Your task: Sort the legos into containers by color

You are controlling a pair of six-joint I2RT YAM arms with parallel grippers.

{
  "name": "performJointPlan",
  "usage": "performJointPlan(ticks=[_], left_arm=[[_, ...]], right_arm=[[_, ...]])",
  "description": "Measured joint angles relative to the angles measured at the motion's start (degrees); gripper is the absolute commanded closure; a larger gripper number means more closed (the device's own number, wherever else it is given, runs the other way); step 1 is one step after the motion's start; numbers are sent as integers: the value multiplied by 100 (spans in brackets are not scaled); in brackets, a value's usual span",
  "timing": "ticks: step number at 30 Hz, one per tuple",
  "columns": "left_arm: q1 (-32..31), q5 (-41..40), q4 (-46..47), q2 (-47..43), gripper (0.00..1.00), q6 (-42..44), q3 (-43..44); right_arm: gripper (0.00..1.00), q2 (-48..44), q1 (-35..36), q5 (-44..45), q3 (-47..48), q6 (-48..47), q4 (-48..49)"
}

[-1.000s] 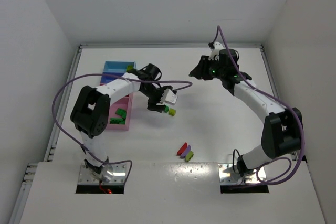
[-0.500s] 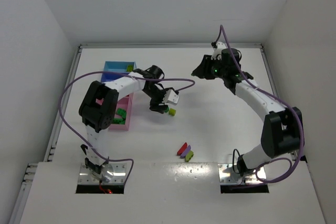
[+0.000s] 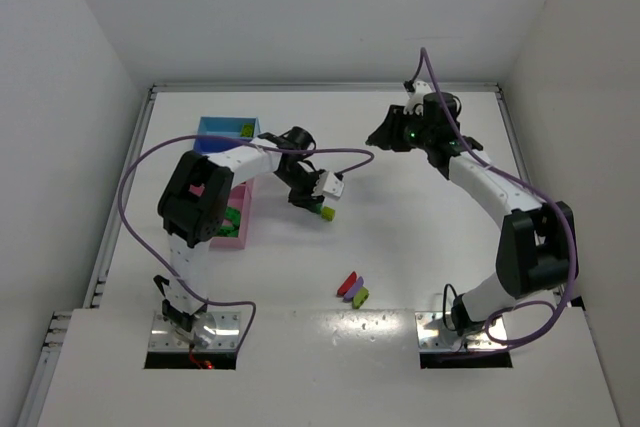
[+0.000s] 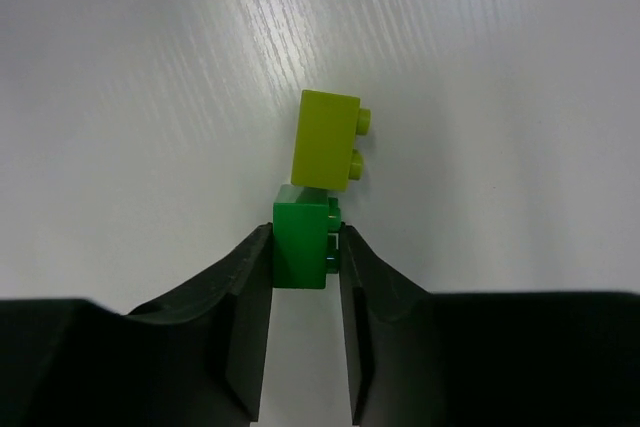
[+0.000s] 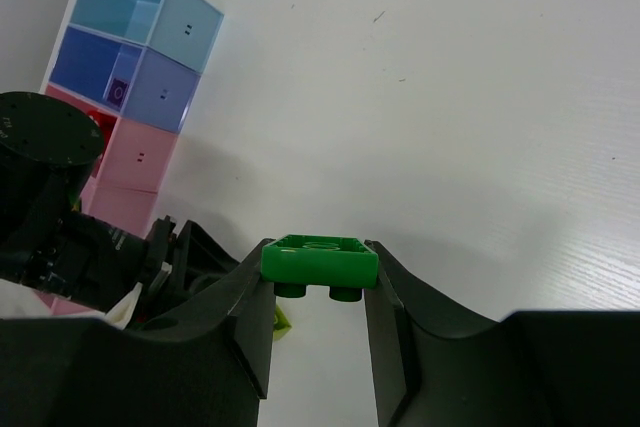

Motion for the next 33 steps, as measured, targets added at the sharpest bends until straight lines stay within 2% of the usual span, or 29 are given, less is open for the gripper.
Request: performJointPlan(ticks=[5, 9, 12, 16, 22, 28, 33], left_arm=[[-2, -7, 131, -2, 74, -219, 0], [11, 94, 262, -214, 75, -883, -44], [118, 310, 426, -866, 76, -1749, -212], [555, 516, 752, -2376, 76, -3091, -538], [1314, 120, 876, -4404, 76, -4428, -957], [1770, -407, 236, -5047, 76, -4953, -1534], [2120, -927, -363, -5254, 76, -5145, -2269]], right_arm=[[100, 0, 0, -24, 0, 0, -2], [100, 0, 2, -48, -22, -59, 15], [100, -2, 13, -144, -94, -144, 15], [100, -11, 131, -306, -153, -267, 0], [100, -52, 750, -815, -120, -660, -44], [100, 177, 1696, -1360, 743, -1167, -328], [100, 717, 2151, -1650, 1648, -1346, -262]])
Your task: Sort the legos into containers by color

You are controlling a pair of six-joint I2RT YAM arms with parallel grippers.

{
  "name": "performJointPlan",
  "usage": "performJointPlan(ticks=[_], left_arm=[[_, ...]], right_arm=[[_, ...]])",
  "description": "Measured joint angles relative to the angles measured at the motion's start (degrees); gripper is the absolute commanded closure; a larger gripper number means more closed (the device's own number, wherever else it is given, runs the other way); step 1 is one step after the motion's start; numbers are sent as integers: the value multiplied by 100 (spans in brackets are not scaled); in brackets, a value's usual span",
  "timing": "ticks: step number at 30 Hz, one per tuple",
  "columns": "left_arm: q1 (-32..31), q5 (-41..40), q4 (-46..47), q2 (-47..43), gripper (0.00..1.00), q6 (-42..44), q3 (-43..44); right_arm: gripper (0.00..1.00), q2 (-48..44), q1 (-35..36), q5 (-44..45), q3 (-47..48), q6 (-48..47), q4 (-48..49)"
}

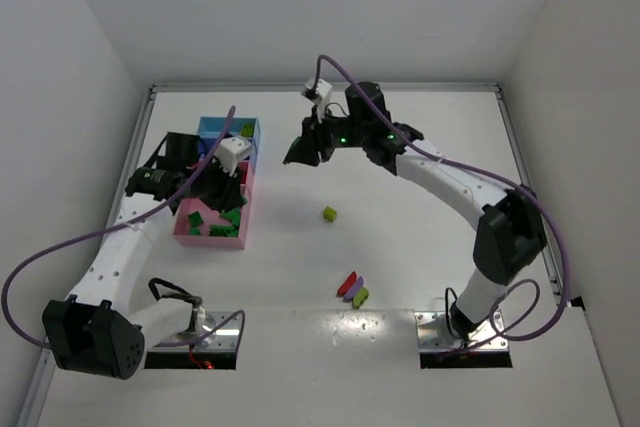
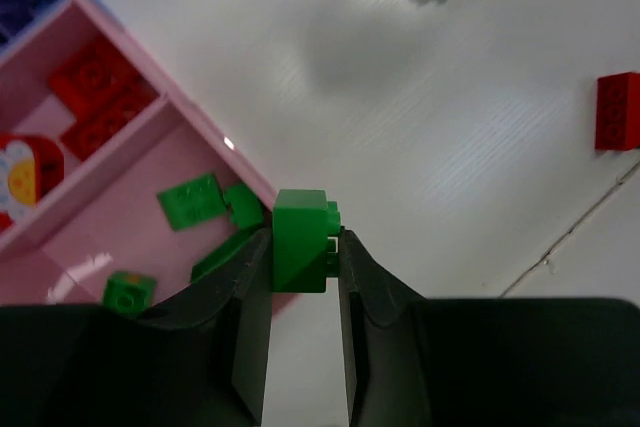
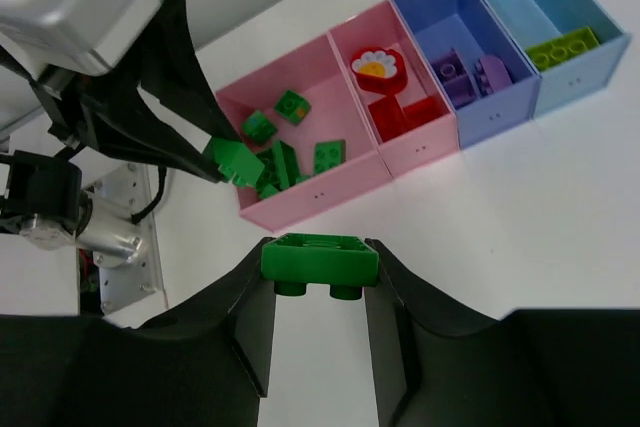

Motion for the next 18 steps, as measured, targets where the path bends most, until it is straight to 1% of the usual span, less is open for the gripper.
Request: performJointPlan(ticks=[5, 9, 10, 12, 16, 17, 18], left_arm=[[507, -310, -299, -153, 76, -85, -175], [957, -461, -343, 76, 76, -52, -175], [1093, -518, -389, 214, 72, -2, -170], [1285, -605, -479, 424, 68, 85, -153], [1676, -741, -605, 732, 50, 306, -94], [1766, -763, -623, 774, 50, 358, -90], [1847, -785, -640, 807, 48, 380, -83]], right_arm=[[100, 522, 365, -55, 433, -105, -2], [100, 763, 588, -68, 468, -129, -59], [100, 822, 634, -74, 468, -131, -76], [100, 905, 675, -83, 483, -131, -79], [100, 1113, 732, -90, 645, -133, -94], [100, 1176, 739, -85, 721, -136, -92], [100, 1237, 750, -83, 800, -136, -90]])
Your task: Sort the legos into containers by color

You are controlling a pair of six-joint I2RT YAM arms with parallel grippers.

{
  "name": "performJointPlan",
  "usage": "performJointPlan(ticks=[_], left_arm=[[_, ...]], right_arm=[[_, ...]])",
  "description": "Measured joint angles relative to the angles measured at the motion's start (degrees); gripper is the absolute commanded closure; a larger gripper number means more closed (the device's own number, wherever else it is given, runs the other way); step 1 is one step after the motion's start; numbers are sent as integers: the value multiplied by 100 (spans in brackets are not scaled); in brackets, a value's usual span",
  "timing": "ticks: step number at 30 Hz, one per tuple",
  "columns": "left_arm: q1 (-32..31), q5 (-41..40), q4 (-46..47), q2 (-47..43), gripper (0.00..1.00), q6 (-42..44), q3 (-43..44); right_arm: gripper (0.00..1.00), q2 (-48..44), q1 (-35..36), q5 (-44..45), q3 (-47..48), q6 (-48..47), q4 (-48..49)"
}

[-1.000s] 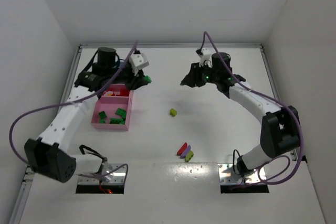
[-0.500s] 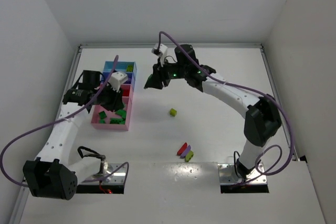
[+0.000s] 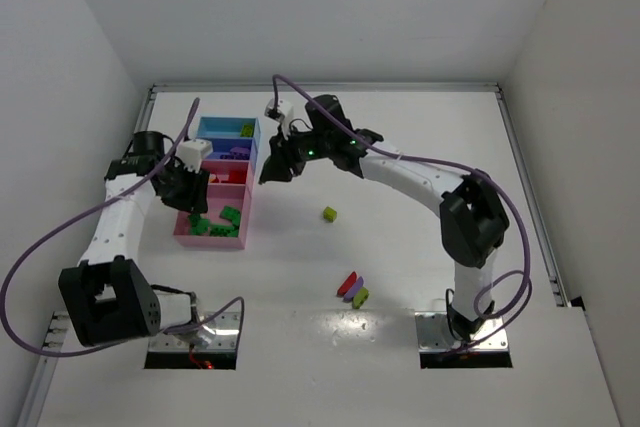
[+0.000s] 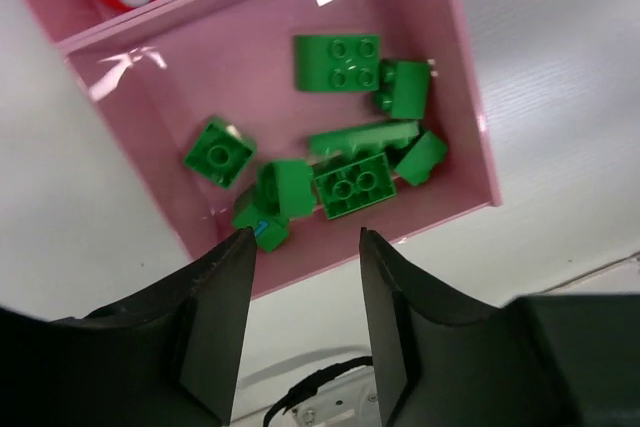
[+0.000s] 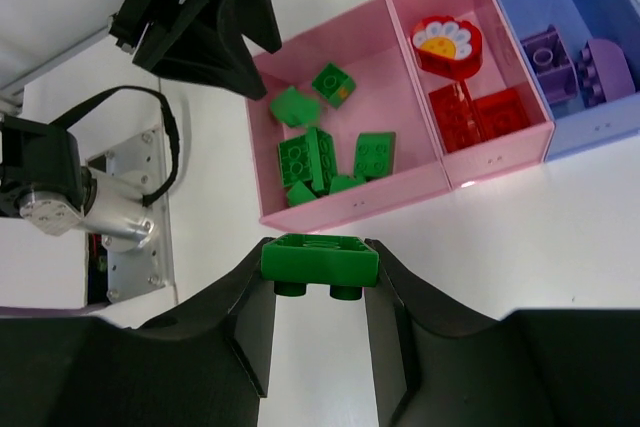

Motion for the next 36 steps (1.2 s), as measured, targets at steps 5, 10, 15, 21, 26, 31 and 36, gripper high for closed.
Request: performJointPlan(ticks=[5, 10, 15, 21, 26, 31, 36], left_arm=[[531, 164, -190, 326, 34, 254, 157], [1521, 988, -667, 590, 34, 577, 636], [2527, 1845, -833, 485, 46, 131, 1574], [3040, 2894, -1550, 306, 4, 415, 2500], [3150, 3401, -2004, 144, 1, 575, 2503], [3152, 3764, -2159, -44, 1, 719, 2503], [3152, 4092, -2216, -122, 1, 909, 2487]], right_arm=[[100, 297, 142, 11, 369, 4, 28], [100, 671, 398, 44, 763, 4, 76], [100, 1156, 798, 70, 1163, 4, 131], [100, 1838, 1222, 162, 1545, 4, 219], [83, 2332, 1412, 284, 1674, -61, 225], [55, 2634, 1423, 516, 1749, -129, 219], [35, 2693, 1397, 752, 2004, -192, 221]])
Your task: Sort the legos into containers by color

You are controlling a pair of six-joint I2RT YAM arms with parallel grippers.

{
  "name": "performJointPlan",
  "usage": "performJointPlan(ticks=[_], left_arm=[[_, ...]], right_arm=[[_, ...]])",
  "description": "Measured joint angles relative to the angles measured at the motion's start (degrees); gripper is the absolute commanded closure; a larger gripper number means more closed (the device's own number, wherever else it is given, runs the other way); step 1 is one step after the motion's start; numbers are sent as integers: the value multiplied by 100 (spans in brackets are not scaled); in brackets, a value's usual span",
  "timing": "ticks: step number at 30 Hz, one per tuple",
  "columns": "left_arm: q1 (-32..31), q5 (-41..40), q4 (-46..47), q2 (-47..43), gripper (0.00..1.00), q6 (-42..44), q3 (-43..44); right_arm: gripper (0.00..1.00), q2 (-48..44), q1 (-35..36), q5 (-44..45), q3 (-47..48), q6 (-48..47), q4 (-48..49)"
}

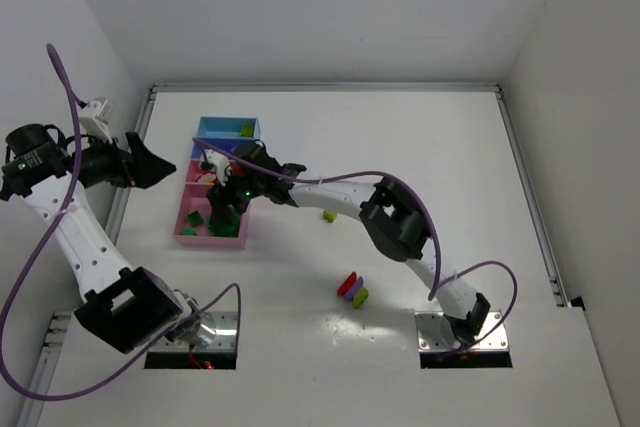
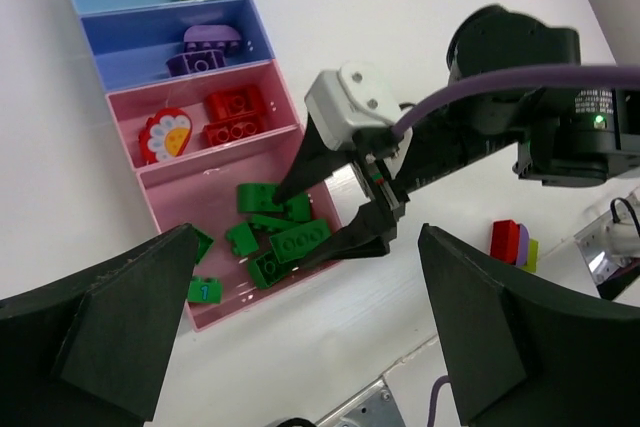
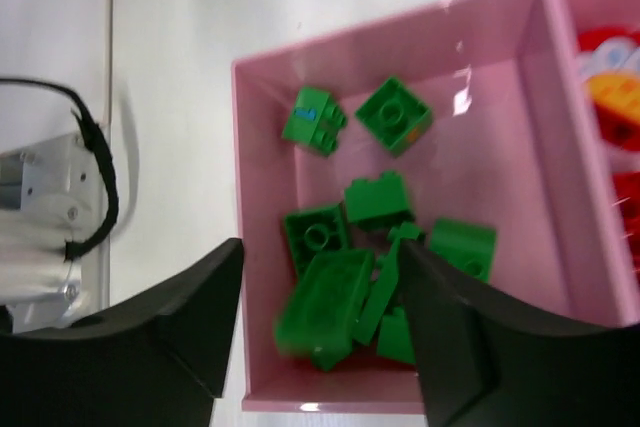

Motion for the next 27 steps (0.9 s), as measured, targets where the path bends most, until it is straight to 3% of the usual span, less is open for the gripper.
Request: performJointPlan(ticks=[2, 7, 11, 20, 27], left_arm=[[0, 116, -13, 0, 1, 116, -44], [-59, 323, -26, 2, 1, 407, -127], [-485, 284, 330, -4, 1, 286, -195], [-2879, -798, 2184, 223, 5, -859, -564], [-4848, -1547, 2800, 1075, 7, -1307, -564]], right_arm=[[29, 0, -28, 98, 155, -44, 26], [29, -175, -138, 216, 197, -162, -48], [30, -935, -529, 256, -404, -343, -315], [36, -3449, -2465, 452, -2824, -1211, -940], [36, -3836, -2398, 557, -4140, -1558, -1342]])
